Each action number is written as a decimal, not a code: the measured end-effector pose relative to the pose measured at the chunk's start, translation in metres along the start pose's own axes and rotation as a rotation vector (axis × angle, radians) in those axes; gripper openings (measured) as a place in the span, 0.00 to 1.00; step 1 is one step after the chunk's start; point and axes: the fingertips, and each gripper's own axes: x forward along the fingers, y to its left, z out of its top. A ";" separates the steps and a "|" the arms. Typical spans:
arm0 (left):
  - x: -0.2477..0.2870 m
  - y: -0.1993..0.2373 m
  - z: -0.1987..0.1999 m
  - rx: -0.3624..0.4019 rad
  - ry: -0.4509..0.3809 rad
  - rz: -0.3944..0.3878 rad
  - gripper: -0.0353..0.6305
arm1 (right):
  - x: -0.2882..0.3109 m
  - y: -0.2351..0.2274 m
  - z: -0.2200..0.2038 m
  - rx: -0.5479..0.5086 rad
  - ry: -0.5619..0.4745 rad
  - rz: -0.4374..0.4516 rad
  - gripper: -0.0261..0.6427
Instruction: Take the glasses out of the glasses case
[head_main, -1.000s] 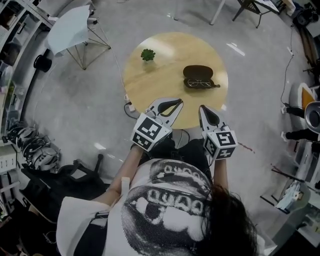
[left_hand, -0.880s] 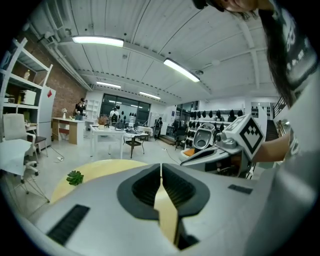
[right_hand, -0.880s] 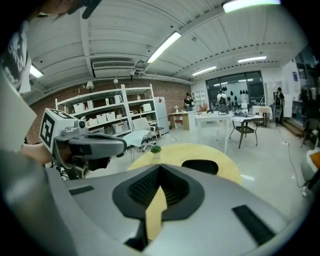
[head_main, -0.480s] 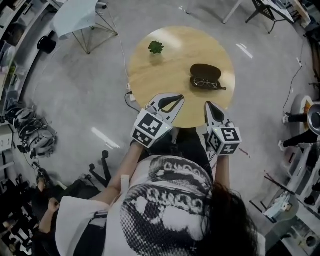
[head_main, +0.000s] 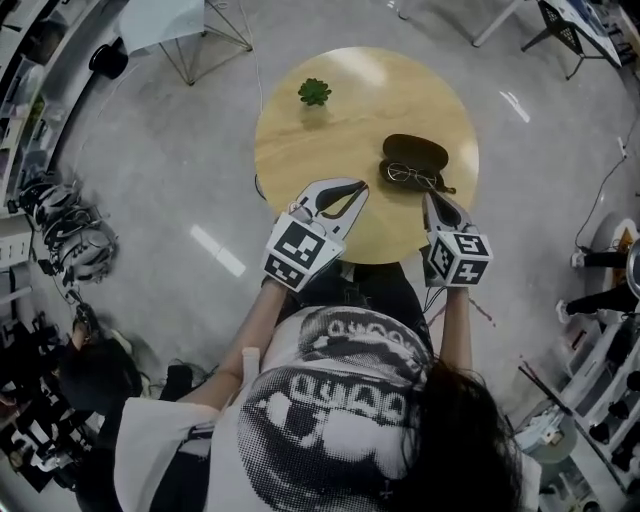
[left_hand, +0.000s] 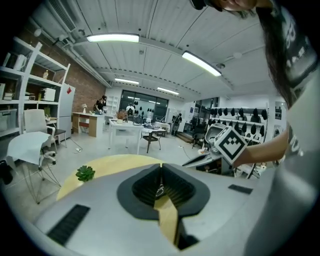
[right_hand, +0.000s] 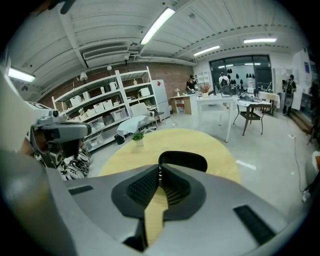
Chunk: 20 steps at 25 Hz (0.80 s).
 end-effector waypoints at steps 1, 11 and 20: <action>0.006 0.000 0.002 0.003 0.002 0.007 0.08 | 0.007 -0.008 -0.002 -0.010 0.023 0.007 0.06; 0.051 0.000 0.013 -0.013 0.033 0.094 0.08 | 0.083 -0.055 -0.043 -0.163 0.301 0.141 0.18; 0.066 0.010 0.010 -0.050 0.063 0.181 0.08 | 0.111 -0.048 -0.071 -0.319 0.478 0.228 0.25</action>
